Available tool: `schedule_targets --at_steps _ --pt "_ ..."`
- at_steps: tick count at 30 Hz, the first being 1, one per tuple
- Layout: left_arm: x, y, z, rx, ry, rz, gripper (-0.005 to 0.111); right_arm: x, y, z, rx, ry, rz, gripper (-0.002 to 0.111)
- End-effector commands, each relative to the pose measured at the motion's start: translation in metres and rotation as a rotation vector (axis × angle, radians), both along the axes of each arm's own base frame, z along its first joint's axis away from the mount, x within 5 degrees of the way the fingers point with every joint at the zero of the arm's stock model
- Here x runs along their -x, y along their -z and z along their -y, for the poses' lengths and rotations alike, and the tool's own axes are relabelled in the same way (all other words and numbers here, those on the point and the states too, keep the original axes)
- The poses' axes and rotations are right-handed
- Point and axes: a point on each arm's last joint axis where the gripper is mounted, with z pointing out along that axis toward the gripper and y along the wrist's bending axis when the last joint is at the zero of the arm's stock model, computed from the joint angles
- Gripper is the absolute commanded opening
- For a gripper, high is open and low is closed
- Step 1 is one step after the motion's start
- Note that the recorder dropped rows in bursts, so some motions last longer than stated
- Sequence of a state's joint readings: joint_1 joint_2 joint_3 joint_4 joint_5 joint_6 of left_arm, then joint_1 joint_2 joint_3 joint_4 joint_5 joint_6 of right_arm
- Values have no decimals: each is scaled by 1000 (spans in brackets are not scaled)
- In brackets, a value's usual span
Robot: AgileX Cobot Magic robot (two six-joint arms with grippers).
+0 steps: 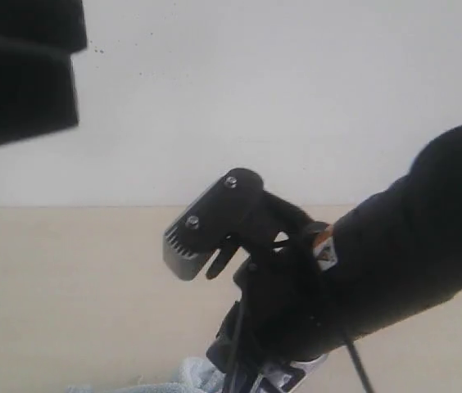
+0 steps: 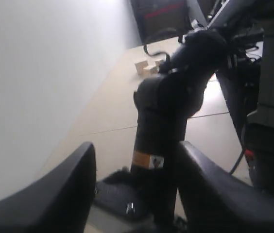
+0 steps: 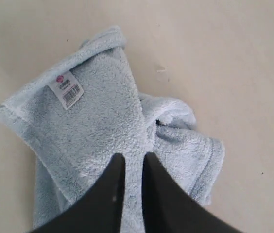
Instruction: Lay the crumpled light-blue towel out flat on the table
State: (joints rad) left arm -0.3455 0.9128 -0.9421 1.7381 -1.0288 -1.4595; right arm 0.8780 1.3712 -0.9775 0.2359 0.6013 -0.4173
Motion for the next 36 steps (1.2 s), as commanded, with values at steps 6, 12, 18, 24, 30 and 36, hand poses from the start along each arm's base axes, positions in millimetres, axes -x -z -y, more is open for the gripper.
schedule_targets --at_steps 6,12,18,24,30,36 --pt "-67 63 -42 -18 -855 -83 49 19 -48 28 -203 79 83 13" --pt "-68 121 -115 -190 -1699 -319 49 32 -68 42 -286 108 101 13" --pt "-23 145 -36 -347 -770 -1111 49 33 -69 43 -289 108 102 13" --pt "-12 163 -36 -367 -746 -1161 49 36 -65 44 -254 98 61 13" --pt "9 197 -26 -353 -641 -1258 49 35 -66 44 -250 82 79 13" --pt "14 210 -22 -351 -655 -1221 49 35 -66 44 -253 83 81 13"
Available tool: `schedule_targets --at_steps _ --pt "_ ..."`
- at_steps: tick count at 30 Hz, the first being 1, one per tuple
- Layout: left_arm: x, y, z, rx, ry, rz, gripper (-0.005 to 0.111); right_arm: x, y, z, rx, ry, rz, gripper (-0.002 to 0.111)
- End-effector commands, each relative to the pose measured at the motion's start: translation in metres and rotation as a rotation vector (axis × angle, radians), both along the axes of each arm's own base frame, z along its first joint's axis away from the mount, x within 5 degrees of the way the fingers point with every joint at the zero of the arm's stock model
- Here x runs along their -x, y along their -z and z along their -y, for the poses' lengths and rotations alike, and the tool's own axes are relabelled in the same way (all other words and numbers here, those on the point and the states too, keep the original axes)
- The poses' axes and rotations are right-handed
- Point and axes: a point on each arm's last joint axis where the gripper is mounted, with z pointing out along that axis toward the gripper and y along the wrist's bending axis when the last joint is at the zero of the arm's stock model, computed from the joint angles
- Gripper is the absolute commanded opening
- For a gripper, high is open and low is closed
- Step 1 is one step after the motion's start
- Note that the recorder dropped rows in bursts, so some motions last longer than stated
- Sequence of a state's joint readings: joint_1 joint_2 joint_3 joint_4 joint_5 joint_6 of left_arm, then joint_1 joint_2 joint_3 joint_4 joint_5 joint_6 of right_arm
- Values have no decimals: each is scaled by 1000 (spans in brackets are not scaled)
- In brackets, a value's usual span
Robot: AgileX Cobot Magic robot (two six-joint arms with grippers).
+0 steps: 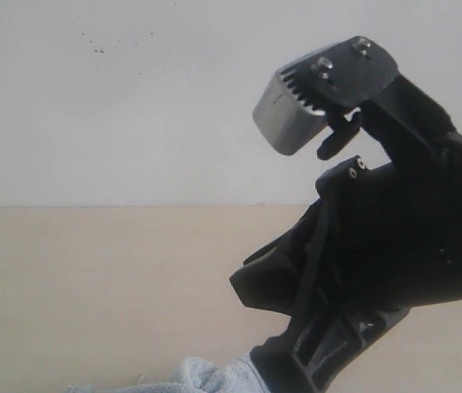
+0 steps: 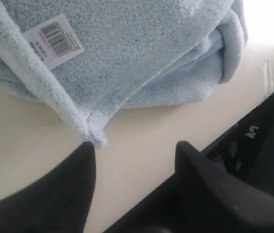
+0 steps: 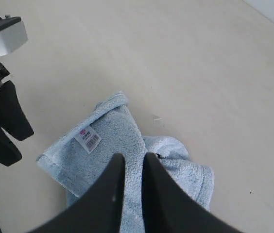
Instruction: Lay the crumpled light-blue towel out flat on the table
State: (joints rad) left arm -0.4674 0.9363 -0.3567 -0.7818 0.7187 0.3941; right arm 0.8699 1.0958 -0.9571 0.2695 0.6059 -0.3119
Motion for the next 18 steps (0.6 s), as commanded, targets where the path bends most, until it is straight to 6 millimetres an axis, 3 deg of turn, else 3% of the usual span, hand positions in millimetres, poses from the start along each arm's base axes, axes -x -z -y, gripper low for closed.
schedule_targets --at_steps 1,11,18 --pt "-2 0 4 16 -18 53 49 0 -1 2 -2 -1 14 13" --pt "-18 41 17 -143 -6 -71 49 0 -1 2 -1 -2 16 13" --pt "-25 49 18 -169 -41 -63 49 0 -2 2 2 -14 38 13"
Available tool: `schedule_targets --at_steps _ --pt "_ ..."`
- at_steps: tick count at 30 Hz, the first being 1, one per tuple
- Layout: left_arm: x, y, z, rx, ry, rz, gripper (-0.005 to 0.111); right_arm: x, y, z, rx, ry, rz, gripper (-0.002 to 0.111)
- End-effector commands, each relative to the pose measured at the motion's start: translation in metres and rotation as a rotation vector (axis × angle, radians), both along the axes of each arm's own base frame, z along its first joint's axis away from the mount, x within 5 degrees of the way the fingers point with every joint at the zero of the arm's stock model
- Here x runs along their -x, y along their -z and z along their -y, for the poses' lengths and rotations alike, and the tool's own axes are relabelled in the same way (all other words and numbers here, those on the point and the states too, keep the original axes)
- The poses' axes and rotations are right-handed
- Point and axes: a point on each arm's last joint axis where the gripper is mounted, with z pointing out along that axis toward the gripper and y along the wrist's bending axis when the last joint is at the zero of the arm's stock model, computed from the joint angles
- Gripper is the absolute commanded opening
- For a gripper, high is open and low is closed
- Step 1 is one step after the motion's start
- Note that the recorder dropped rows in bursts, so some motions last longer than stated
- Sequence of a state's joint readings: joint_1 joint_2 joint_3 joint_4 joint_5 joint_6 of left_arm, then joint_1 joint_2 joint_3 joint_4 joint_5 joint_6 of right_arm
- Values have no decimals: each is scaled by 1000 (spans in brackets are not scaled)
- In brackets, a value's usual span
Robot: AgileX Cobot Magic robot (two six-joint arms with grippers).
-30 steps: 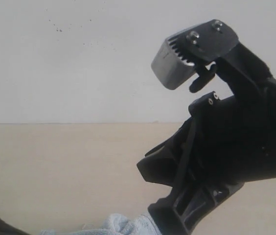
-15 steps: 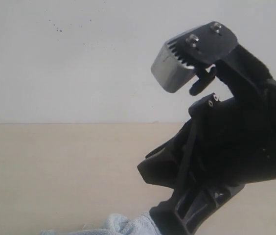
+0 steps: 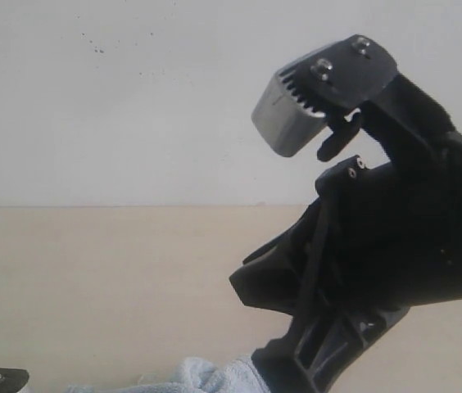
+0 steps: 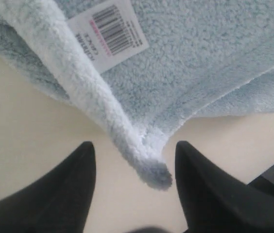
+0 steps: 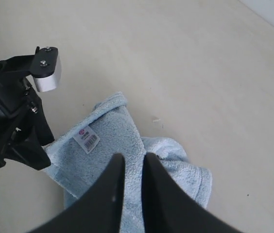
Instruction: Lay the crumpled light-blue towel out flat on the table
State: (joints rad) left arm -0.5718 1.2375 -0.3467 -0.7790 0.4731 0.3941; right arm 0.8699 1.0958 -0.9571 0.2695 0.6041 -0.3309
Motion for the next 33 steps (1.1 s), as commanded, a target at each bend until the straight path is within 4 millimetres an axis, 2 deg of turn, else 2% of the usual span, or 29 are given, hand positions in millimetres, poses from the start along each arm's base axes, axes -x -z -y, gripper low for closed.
schedule_targets --at_steps 1,11,22,24,30,33 --pt "-1 4 1 -6 -19 -1 49 0 -2 2 -6 -2 25 13" --pt "-5 4 2 10 -43 15 49 -1 -3 1 -13 0 34 13" --pt "-8 21 6 -28 -42 -50 48 -1 -4 1 -26 4 40 13" --pt "-8 21 5 -30 -44 -48 44 -1 -4 1 -26 4 40 13" --pt "-8 12 5 -2 -47 -2 11 -1 -4 1 -26 4 40 13" --pt "-7 3 5 37 -64 29 4 -1 -4 1 -26 4 40 13"
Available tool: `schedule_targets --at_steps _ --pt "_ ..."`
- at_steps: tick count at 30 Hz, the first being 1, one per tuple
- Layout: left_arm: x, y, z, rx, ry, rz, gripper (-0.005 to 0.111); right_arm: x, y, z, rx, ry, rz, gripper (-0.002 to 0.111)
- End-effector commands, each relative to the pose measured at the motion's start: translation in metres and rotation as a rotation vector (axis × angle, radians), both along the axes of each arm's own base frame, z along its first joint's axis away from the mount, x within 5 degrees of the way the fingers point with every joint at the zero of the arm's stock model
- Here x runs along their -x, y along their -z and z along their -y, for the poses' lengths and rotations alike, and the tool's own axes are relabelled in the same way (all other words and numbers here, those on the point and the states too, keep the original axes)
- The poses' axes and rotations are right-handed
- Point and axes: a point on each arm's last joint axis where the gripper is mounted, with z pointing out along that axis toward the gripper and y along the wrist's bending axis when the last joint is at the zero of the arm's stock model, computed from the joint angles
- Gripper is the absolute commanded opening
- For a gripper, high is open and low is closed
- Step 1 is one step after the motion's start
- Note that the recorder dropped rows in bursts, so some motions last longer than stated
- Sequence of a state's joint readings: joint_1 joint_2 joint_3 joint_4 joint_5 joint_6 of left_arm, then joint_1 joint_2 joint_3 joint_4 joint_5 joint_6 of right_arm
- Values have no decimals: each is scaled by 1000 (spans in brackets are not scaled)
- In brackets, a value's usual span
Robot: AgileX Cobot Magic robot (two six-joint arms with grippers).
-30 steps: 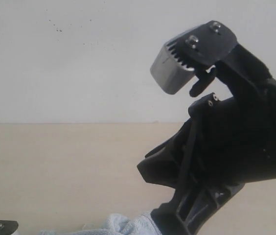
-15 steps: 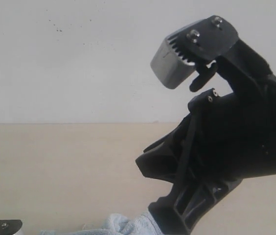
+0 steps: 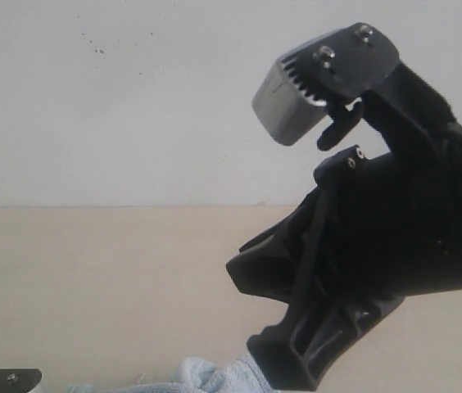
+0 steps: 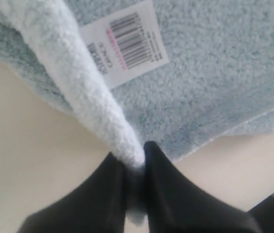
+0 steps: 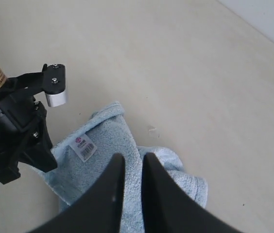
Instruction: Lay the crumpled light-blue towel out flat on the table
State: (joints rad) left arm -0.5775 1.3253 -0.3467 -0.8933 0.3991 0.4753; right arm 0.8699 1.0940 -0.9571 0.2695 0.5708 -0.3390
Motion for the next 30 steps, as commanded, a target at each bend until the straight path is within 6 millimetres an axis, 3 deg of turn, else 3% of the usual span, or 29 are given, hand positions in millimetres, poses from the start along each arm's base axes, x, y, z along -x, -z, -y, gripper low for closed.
schedule_targets --at_steps 1,5,10,13,17,21,27,30 --pt "2 -14 0 59 -27 57 4 0 -1 1 -4 0 12 13" --pt "-1 -45 4 155 -12 161 4 1 0 2 7 -4 3 13" --pt "1 -122 2 306 29 455 4 6 11 8 152 -55 -40 13" --pt "7 -177 -10 348 6 652 4 9 15 12 212 -70 -65 13" --pt "22 -243 -48 202 -103 857 4 10 17 13 240 -77 -80 13" --pt "39 -267 -78 -24 -188 851 4 10 17 14 241 -77 -88 13" --pt "54 -263 -94 -160 -180 786 4 7 26 8 280 -89 -120 14" --pt "58 -268 -107 -228 -247 845 4 3 36 2 327 -119 -156 21"
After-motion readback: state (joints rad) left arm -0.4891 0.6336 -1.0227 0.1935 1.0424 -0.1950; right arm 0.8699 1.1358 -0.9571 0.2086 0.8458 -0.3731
